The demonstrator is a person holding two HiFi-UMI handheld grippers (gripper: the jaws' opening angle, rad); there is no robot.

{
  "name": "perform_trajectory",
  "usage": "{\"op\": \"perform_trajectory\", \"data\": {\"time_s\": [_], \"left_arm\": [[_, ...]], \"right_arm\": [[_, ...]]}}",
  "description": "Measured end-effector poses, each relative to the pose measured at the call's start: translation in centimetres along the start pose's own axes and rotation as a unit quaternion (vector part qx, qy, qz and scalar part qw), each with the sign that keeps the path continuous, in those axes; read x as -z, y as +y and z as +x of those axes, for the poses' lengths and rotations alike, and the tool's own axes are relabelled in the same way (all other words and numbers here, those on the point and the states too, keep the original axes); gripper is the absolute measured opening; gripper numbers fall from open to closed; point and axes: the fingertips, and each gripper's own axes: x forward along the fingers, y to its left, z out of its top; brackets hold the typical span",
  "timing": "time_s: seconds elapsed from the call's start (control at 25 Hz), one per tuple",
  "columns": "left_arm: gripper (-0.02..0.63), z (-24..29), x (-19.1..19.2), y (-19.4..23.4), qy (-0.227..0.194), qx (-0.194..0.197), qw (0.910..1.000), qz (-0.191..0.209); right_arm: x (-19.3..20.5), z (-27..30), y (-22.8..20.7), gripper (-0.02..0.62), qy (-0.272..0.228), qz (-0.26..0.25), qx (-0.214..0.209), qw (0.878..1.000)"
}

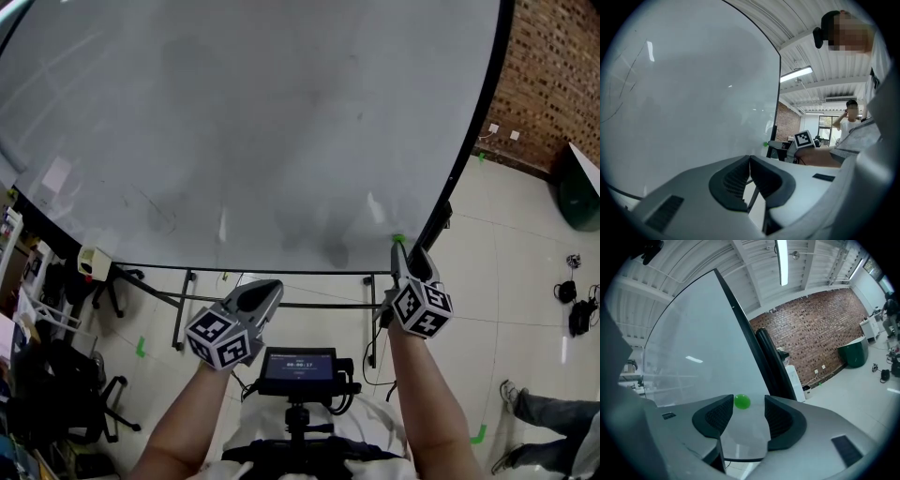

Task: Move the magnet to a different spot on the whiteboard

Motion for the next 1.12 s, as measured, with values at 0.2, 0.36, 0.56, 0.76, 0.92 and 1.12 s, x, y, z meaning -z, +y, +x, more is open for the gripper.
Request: {"op": "perform_trajectory", "data": {"time_s": [0.2,0.36,0.56,0.76,0.92,1.12], "left_arm": [[0.023,-0.1,0.3,-0.3,0.004,0.008,0.9999,-0.005],[0.023,0.4,0.8,-1.1,0.011,0.021,0.9997,-0.008],[0.023,0.5,1.4,-1.8,0.023,0.031,0.9992,-0.008],[0.023,0.1,2.4,-2.0,0.032,0.026,0.9991,-0.011],[0.023,-0.8,3.3,-2.2,0.036,0.019,0.9991,-0.013],[0.023,-2.7,3.7,-1.7,0.03,0.005,0.9994,-0.016]], "right_arm": [[0.1,-1.4,0.6,0.221,-0.004,0.003,-0.012,1.0],[0.2,-2.7,0.8,0.181,-0.006,-0.002,-0.02,1.0],[1.2,-4.2,2.2,0.055,0.003,-0.013,-0.056,0.998],[3.3,-5.7,3.6,0.012,0.026,-0.019,-0.104,0.994],[5.4,-7.1,5.5,0.011,0.052,-0.032,-0.148,0.987],[8.0,-8.7,9.1,0.011,0.083,-0.045,-0.214,0.972]]}}
